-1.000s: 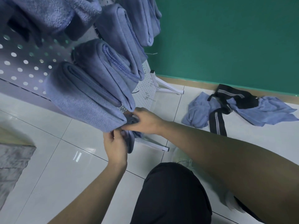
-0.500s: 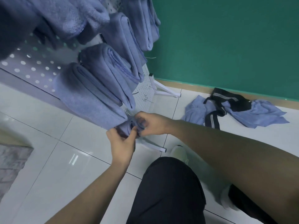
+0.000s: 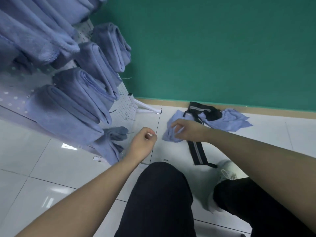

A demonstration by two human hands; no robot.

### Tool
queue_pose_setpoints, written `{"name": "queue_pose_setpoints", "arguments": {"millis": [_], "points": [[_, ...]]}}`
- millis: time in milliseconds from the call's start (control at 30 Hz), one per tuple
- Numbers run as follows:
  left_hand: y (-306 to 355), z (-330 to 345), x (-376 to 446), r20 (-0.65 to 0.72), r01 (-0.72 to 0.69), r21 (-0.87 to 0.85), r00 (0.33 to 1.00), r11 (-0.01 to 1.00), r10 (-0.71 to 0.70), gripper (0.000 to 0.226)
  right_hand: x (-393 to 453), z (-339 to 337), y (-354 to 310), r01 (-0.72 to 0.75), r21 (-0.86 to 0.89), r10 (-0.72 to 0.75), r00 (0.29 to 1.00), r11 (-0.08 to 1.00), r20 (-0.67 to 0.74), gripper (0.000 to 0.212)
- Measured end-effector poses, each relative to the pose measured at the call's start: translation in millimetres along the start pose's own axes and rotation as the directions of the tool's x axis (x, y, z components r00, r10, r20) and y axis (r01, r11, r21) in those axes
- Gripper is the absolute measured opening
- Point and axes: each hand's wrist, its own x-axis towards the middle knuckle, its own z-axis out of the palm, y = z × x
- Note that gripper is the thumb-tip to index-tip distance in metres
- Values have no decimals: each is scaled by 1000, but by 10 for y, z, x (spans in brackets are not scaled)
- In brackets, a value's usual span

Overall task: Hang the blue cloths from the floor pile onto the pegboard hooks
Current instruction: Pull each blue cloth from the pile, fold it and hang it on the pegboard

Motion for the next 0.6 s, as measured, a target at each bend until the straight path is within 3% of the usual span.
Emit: {"name": "queue_pose_setpoints", "arguments": {"millis": [367,467,600], "points": [[441,793,922,340,-184,281,937,942,82,3,-111,-446,740,-141,30,144,977,989,-156,32],[355,1086,1298,453,-229,373,891,899,39,4,28,-531,1094,-218,29,220,967,976,-132,35],[102,1423,1785,445,-169,420,895,891,-40,22,337,-559,1546,-312,48,315,946,949,-77,34]]}}
